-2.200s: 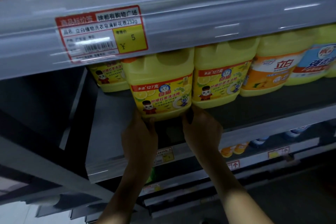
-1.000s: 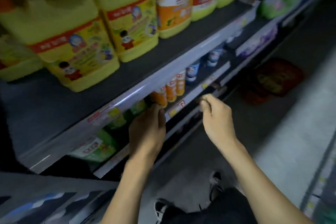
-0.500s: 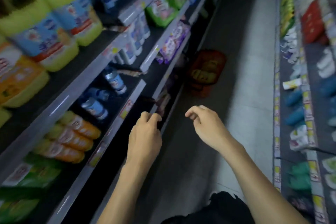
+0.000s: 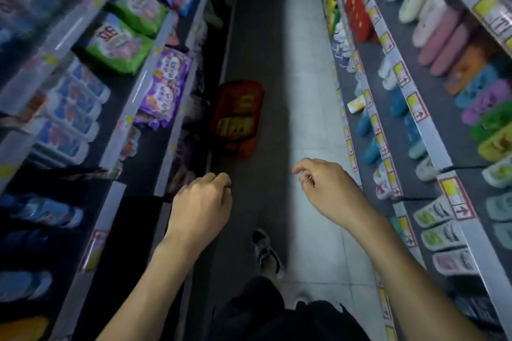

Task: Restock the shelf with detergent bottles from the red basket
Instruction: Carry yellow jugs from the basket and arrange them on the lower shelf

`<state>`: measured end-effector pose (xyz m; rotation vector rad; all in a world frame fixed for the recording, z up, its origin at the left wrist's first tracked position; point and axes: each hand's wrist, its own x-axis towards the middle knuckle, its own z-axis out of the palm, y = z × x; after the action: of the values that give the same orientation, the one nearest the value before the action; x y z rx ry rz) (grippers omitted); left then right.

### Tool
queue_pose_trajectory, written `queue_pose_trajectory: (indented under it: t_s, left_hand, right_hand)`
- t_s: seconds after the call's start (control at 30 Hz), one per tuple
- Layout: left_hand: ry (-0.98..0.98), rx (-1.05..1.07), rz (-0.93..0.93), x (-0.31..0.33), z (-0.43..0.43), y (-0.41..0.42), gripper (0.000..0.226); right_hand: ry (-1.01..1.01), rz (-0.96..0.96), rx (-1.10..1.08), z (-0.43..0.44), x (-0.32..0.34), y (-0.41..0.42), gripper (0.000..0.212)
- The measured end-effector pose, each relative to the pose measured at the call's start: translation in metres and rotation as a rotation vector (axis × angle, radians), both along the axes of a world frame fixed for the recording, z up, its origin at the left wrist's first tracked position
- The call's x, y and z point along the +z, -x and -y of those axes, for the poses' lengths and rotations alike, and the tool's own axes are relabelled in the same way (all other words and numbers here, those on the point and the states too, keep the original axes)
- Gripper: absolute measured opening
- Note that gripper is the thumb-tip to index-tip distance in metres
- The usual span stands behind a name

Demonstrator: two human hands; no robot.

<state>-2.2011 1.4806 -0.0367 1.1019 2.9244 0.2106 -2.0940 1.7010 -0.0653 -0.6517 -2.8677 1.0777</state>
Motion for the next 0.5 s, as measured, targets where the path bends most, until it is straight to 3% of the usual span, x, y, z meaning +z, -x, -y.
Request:
queue_pose_trajectory:
  t_s: [0.17,0.5]
  left_hand:
    - [-0.077,0.120,0.111,-0.021,-0.046,0.063,0.013]
    - [-0.070,0.030,0.135,-0.030,-0.125,0.241,0.015]
  right_hand:
    - [-0.061,0.081,-0.048,-0.039,-0.003,0.060,0.027]
    - [-0.081,0.096,-0.118,-0.115,0.011,0.215,0.026]
